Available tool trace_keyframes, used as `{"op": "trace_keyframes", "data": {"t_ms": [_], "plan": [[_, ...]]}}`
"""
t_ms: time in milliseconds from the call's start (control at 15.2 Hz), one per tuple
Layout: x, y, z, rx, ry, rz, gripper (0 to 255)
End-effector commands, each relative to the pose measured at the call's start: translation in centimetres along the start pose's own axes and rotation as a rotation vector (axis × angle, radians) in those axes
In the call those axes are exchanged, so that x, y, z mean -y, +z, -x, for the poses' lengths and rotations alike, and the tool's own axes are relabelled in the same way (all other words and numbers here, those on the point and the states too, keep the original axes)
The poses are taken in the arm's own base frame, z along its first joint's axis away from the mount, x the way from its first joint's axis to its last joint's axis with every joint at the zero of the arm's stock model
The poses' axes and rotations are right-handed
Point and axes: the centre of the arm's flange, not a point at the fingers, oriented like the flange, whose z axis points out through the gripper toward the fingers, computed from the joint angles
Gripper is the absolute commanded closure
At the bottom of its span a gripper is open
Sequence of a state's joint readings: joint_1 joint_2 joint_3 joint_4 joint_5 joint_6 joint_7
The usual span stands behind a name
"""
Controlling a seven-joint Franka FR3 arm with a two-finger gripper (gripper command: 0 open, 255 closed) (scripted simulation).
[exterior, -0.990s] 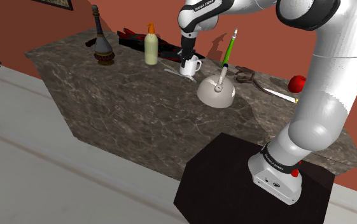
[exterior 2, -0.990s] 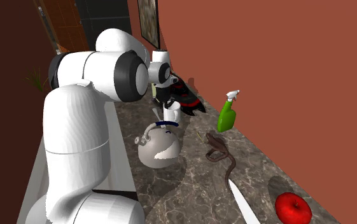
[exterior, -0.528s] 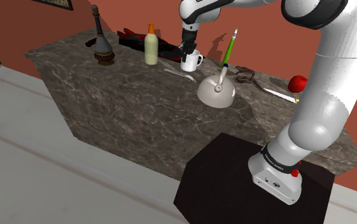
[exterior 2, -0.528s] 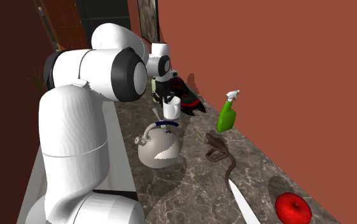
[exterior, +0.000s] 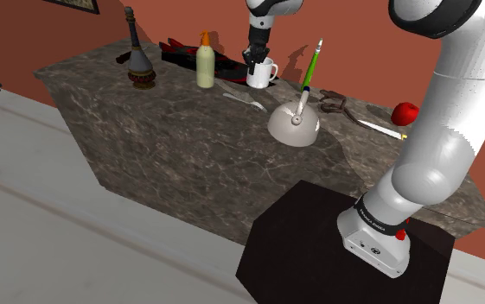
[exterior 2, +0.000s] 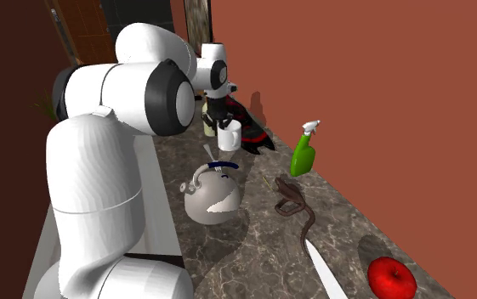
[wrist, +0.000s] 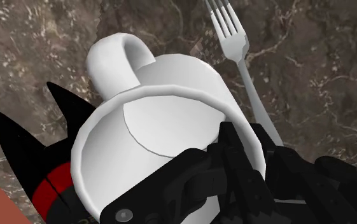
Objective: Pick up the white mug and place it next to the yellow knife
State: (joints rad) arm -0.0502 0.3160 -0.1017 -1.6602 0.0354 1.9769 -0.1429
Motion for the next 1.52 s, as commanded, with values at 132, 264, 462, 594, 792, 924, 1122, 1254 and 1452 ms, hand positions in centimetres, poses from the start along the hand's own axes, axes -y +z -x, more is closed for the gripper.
{"op": "trace_keyframes", "data": {"t_ms": [132,264,462,594,792,924,1122,1254,1452], "plan": [[0.0,-2.1,0.1,0.0,0.0,0.0,255],[0.0,-3.2,0.1,0.0,0.0,0.0,255],[0.0,-4.8,0.1,0.0,0.0,0.0,255],[0.0,-5.8,0.1,0.0,0.0,0.0,255],[0.0,-7.4,0.1,0.0,0.0,0.0,255],[0.0,-8.5,0.0,0.0,0.0,0.0,255],[-1.0,-9.4,0.9,0.0,0.0,0.0,255],[-2.9,-9.4,2.7,0.0,0.0,0.0,255],[-5.9,-9.4,5.4,0.0,0.0,0.0,255]]}}
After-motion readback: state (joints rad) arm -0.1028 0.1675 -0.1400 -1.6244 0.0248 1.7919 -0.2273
